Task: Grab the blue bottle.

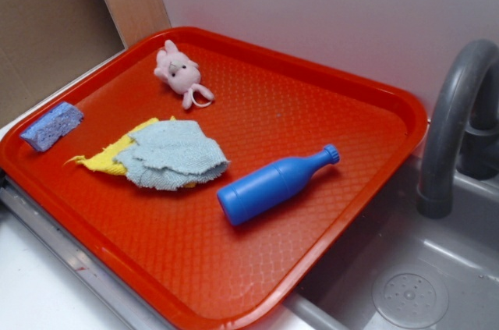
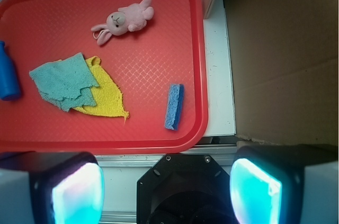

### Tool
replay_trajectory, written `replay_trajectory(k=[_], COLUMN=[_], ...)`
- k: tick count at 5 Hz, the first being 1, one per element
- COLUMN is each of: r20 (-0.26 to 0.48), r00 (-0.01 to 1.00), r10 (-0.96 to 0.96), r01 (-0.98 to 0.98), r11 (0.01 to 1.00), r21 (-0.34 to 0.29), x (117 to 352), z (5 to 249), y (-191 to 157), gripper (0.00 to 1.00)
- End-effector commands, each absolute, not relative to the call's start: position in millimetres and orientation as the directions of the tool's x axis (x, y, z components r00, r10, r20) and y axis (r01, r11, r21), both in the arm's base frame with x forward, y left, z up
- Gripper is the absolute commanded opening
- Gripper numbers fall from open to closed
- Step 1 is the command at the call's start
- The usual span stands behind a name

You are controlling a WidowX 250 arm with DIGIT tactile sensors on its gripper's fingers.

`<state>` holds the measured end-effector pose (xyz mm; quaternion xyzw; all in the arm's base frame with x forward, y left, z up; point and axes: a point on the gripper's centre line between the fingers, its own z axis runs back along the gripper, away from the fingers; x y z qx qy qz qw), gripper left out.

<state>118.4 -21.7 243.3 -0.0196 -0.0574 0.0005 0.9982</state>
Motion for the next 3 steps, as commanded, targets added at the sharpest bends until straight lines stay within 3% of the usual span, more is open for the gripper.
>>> replay_trajectory(k=[1, 3], r20=[0.115, 0.275], r00=[0.993, 0.960], r10=[0.003, -0.054], r01=[0.001, 0.073], r11=[0.999, 0.995], r21=[-0.039, -0.060], x=[118, 134], z=[243, 242], y=[-22, -106], gripper=[1.00, 1.00])
